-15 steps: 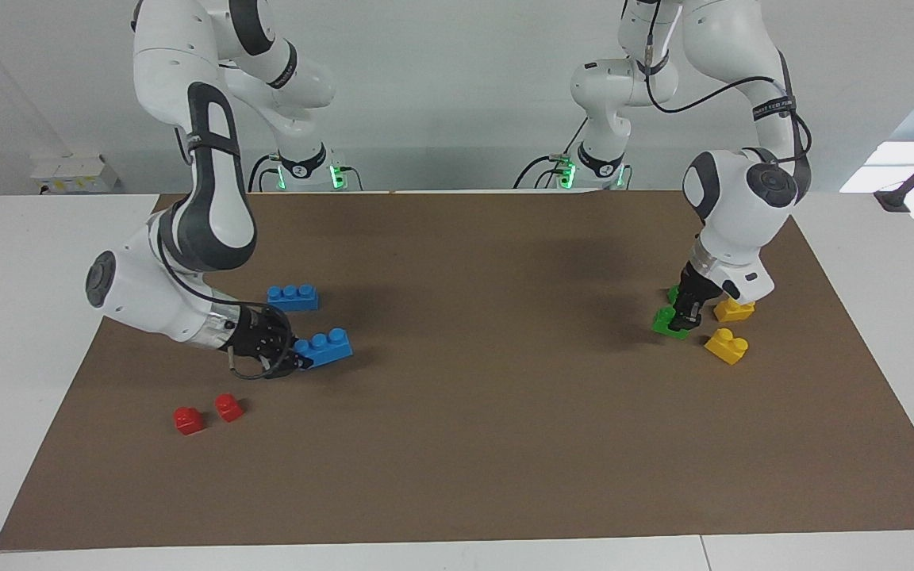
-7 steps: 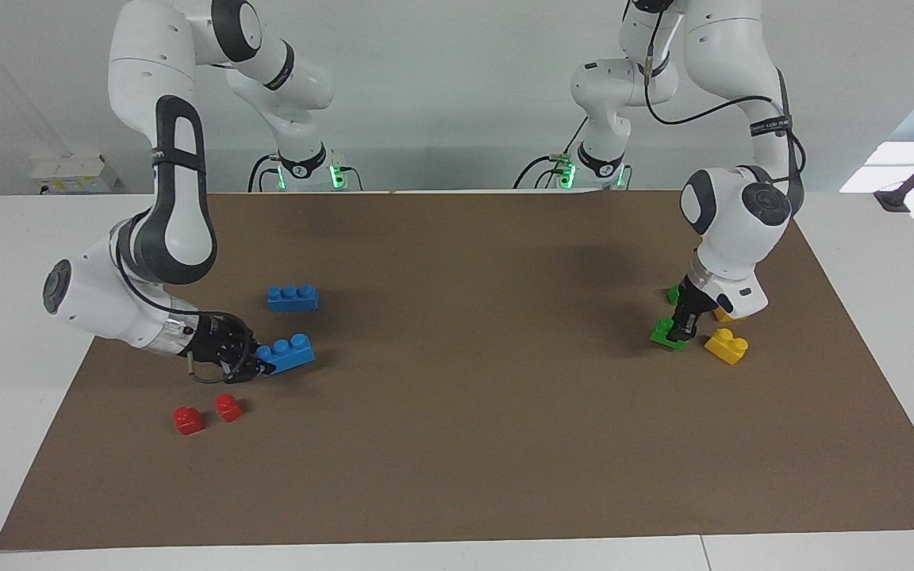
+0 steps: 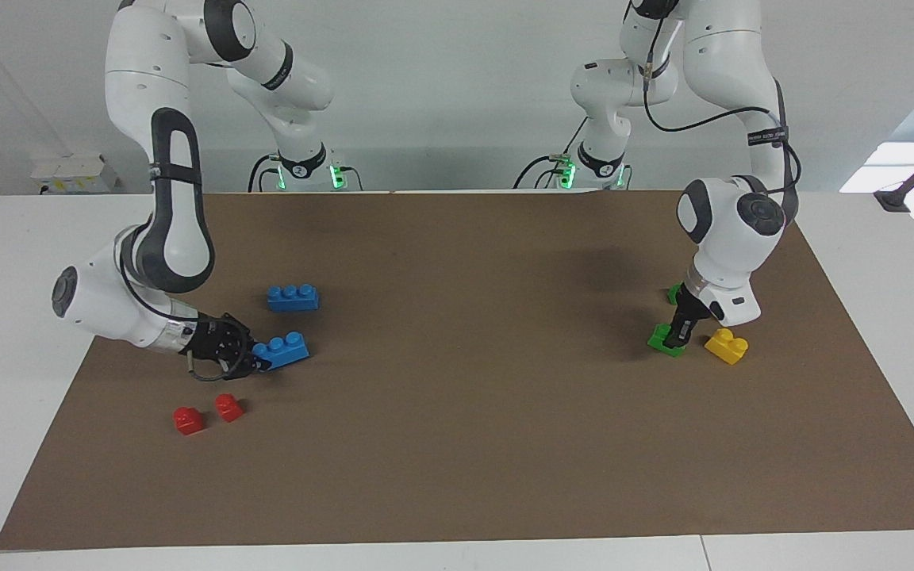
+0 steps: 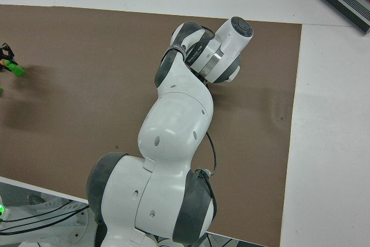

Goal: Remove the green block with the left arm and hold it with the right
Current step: 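Carry the green brick toward the yellow bricks while the right gripper carries blue, then lower and release the green brick while the right gripper releases the blue brick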

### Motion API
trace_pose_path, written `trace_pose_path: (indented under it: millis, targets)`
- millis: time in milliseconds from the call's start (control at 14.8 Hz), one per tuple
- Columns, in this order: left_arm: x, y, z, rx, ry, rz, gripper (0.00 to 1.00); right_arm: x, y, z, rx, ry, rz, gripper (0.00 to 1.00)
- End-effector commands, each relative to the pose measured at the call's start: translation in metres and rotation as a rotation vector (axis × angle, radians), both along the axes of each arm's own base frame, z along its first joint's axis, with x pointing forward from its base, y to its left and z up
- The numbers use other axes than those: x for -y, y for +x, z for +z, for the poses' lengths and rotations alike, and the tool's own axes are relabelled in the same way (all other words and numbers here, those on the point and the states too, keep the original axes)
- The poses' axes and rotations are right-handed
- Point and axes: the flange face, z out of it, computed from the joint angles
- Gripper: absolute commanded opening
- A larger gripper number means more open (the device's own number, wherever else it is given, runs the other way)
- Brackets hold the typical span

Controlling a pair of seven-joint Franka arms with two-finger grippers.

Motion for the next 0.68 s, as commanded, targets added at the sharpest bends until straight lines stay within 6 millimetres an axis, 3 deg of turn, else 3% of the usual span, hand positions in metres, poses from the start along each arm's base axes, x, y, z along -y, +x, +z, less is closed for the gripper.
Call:
trace_pose_path:
  millis: [0, 68, 135, 203, 338, 405, 473, 540, 608]
  targets:
    - [-0.005, -0.002, -0.009, -0.009, 0.008, -0.054, 0.0, -0.002, -0.012, 0.003, 0.002, -0.026, -0.006, 0.0]
    - [-0.004, -0.002, -0.008, -0.011, 0.009, -0.057, 0.09, -0.003, -0.012, 0.004, -0.004, -0.028, -0.017, 0.0]
    - [-0.003, -0.002, -0.007, -0.014, 0.008, -0.056, 0.74, -0.003, -0.012, 0.003, -0.002, -0.031, -0.022, 0.0]
    - [-0.004, -0.003, -0.003, -0.017, 0.008, -0.059, 1.0, -0.003, -0.011, 0.004, -0.001, -0.031, -0.024, 0.0]
    - [-0.012, -0.001, 0.015, -0.022, 0.01, -0.049, 1.0, -0.003, -0.012, 0.003, -0.002, -0.032, -0.026, 0.0]
    - [-0.014, 0.001, 0.027, -0.021, 0.012, -0.049, 1.0, -0.004, -0.011, 0.004, 0.0, -0.033, -0.022, 0.06]
    - [-0.014, 0.004, 0.04, -0.026, 0.012, -0.049, 1.0, -0.013, -0.009, 0.006, 0.004, -0.033, -0.009, 0.56]
    - [-0.014, 0.007, 0.057, -0.035, 0.013, -0.048, 1.0, -0.017, -0.007, 0.01, 0.008, -0.034, -0.004, 0.69]
    - [-0.014, 0.009, 0.071, -0.05, 0.013, -0.048, 1.0, -0.019, -0.006, 0.018, 0.018, -0.037, 0.001, 0.75]
